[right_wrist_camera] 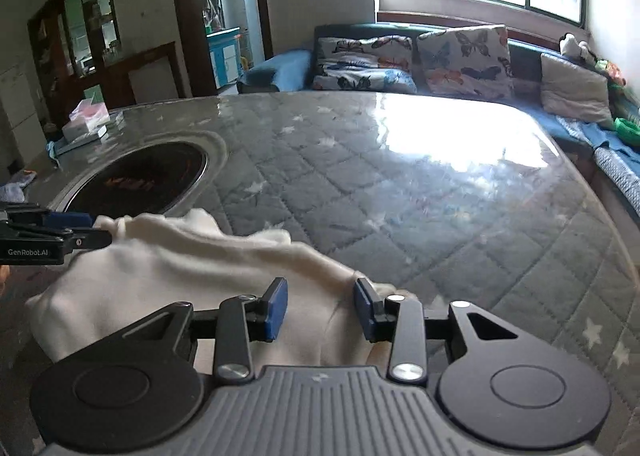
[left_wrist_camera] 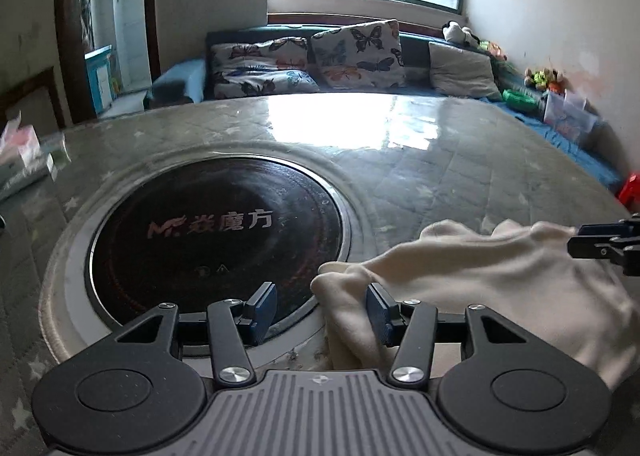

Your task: Fold clothes

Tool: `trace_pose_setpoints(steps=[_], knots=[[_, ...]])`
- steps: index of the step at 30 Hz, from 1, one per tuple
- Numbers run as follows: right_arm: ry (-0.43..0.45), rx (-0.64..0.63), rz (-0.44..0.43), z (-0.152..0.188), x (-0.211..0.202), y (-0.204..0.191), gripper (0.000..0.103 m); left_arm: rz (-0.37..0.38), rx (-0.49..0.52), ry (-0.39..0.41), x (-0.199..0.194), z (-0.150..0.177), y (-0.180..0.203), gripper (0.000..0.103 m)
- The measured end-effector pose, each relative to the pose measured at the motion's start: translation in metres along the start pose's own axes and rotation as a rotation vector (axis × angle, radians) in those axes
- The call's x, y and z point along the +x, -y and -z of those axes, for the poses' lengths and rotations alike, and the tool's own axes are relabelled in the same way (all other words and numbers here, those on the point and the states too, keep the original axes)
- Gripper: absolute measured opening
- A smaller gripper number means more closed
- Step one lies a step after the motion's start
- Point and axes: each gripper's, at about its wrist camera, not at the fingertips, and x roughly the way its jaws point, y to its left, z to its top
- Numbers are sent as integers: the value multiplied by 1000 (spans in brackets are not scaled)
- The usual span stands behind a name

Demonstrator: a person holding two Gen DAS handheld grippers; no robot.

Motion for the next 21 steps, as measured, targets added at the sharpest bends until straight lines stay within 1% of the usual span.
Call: trace_pose_setpoints(steps=[3, 6, 10, 14, 18, 21], knots=[[16, -14, -17, -10, 3, -7, 37, 27, 11, 16, -1, -5, 8, 53], [3, -16, -11, -18, 18, -15, 37, 55, 35, 22, 2, -13, 20, 53], [-17, -17, 3, -21, 35, -19, 37, 80, 53, 23, 12, -22, 30, 53], [-37, -16, 16, -18, 42, -19, 37, 88, 87, -17, 30, -24, 40, 53], [-33, -24, 31, -18, 42, -19, 37, 86, 56, -32, 39, -24, 38, 59], [-17, -37, 42, -19, 37, -21, 37, 85, 40, -27, 33, -25, 31, 58]])
